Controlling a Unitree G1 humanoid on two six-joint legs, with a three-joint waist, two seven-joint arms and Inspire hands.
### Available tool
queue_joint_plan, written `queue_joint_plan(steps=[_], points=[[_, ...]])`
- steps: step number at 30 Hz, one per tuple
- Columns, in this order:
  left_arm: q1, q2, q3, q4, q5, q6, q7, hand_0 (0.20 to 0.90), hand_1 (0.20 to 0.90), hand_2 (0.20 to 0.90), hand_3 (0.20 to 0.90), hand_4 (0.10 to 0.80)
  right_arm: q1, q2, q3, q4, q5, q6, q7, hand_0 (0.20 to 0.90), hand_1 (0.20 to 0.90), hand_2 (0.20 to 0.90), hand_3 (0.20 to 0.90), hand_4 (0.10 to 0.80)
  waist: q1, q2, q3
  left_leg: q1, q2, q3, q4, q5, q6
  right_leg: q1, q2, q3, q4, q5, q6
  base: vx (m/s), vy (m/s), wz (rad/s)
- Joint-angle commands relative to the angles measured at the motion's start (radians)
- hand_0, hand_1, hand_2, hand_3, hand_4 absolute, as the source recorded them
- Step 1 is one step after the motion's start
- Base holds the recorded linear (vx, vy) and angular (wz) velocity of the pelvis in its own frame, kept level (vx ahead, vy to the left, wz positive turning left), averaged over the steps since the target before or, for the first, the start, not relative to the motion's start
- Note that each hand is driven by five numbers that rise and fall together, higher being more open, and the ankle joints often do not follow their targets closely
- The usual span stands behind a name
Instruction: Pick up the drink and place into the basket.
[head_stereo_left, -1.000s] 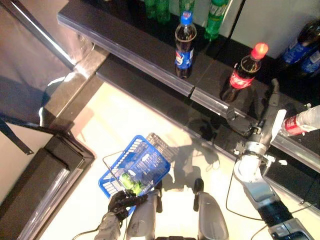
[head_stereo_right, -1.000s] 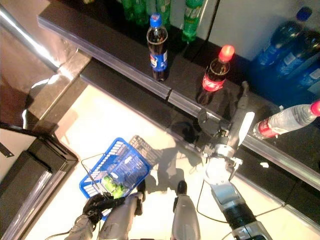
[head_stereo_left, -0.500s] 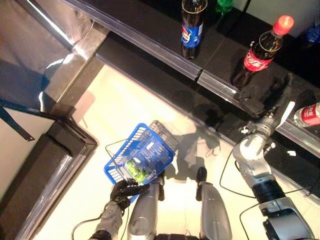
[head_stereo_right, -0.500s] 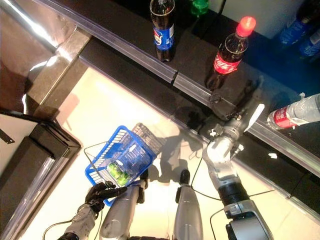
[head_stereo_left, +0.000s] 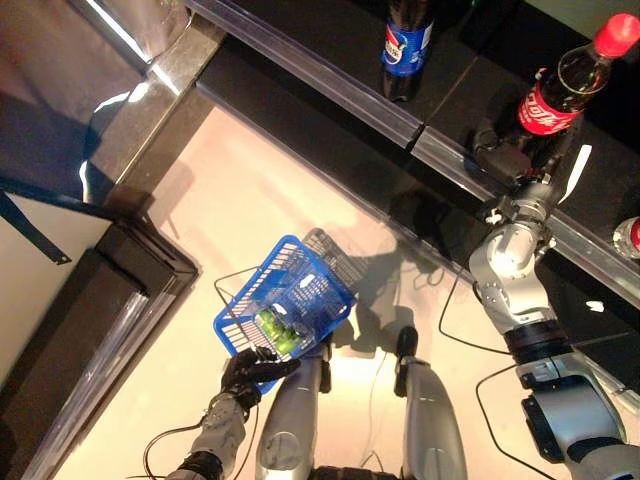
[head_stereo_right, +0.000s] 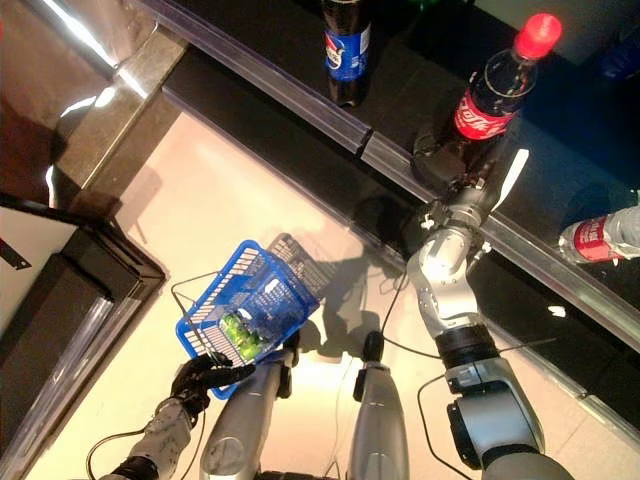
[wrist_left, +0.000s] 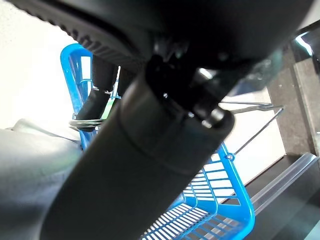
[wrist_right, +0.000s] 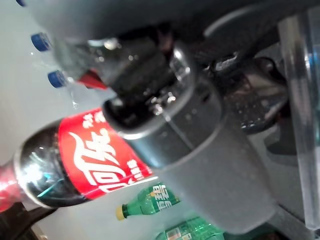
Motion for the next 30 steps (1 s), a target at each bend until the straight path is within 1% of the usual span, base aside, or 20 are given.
queue_joint_plan(steps=[1, 7, 8, 9, 10, 20, 26, 30], points=[[0.064, 0.038, -0.037, -0.043, -0.013, -0.023, -0.009, 0.3, 0.3, 0.3, 0.2, 0.1, -0.146, -0.122, -0.046, -0.065, -0.054, -0.052, -0.037, 0.9, 0.9, 0.9, 0.9, 0.8, 0.001, -0.023, -0.012, -0.064, -0.039, -0.082, 0.127, -0.058, -0.003, -0.007, -0.023, -0.055, -0.015, 0.061, -0.024, 0.021, -0.002, 0.05], [0.067, 0.049, -0.048, -0.062, -0.016, -0.01, -0.006, 0.3, 0.3, 0.3, 0.2, 0.1, -0.201, -0.168, -0.057, 0.025, -0.047, -0.054, -0.079, 0.9, 0.9, 0.9, 0.9, 0.8, 0.013, -0.02, -0.012, -0.088, -0.044, -0.09, 0.153, -0.068, 0.003, -0.029, -0.026, -0.058, 0.013, 0.055, -0.026, 0.004, -0.001, 0.01], [0.066, 0.052, -0.048, -0.061, -0.016, -0.009, -0.008, 0.3, 0.3, 0.3, 0.2, 0.1, -0.214, -0.176, -0.056, 0.043, -0.044, -0.053, -0.088, 0.516, 0.516, 0.516, 0.453, 0.353, 0.015, -0.021, -0.012, -0.091, -0.046, -0.092, 0.155, -0.069, 0.004, -0.03, -0.025, -0.058, 0.014, 0.054, -0.025, 0.0, 0.0, 0.0], [0.067, 0.052, -0.048, -0.061, -0.016, -0.009, -0.008, 0.3, 0.3, 0.3, 0.2, 0.1, -0.217, -0.178, -0.055, 0.046, -0.042, -0.053, -0.09, 0.418, 0.418, 0.418, 0.337, 0.237, 0.016, -0.02, -0.012, -0.092, -0.046, -0.093, 0.156, -0.069, 0.004, -0.032, -0.025, -0.058, 0.015, 0.054, -0.025, 0.0, 0.0, 0.0], [0.068, 0.056, -0.05, -0.063, -0.019, -0.009, -0.008, 0.3, 0.3, 0.3, 0.2, 0.1, -0.224, -0.186, -0.058, 0.057, -0.038, -0.055, -0.094, 0.3, 0.3, 0.3, 0.2, 0.1, 0.017, -0.02, -0.012, -0.096, -0.047, -0.095, 0.159, -0.071, 0.006, -0.036, -0.025, -0.058, 0.02, 0.054, -0.025, 0.0, 0.0, 0.0], [0.068, 0.069, -0.05, -0.081, -0.035, -0.004, -0.011, 0.3, 0.3, 0.3, 0.2, 0.1, -0.227, -0.207, -0.063, 0.057, -0.014, -0.055, -0.097, 0.3, 0.3, 0.3, 0.2, 0.1, 0.016, -0.016, -0.012, -0.107, -0.054, -0.093, 0.167, -0.072, 0.012, -0.055, -0.024, -0.055, 0.048, 0.042, -0.028, 0.0, 0.0, 0.0], [0.074, 0.069, -0.047, -0.09, -0.034, -0.007, -0.021, 0.3, 0.3, 0.3, 0.2, 0.1, -0.226, -0.212, -0.067, 0.034, -0.031, -0.046, -0.073, 0.3, 0.3, 0.3, 0.2, 0.1, 0.014, -0.006, -0.012, -0.105, -0.06, -0.093, 0.184, -0.078, 0.012, -0.056, -0.028, -0.052, 0.073, 0.029, -0.034, -0.012, 0.004, 0.0], [0.082, 0.067, -0.038, -0.095, -0.032, -0.027, -0.035, 0.3, 0.3, 0.3, 0.2, 0.1, -0.221, -0.214, -0.062, -0.006, -0.041, -0.037, -0.038, 0.3, 0.3, 0.3, 0.2, 0.1, 0.009, -0.004, -0.012, -0.091, -0.061, -0.091, 0.19, -0.082, 0.01, -0.045, -0.027, -0.05, 0.084, 0.019, -0.04, -0.037, 0.013, 0.01]])
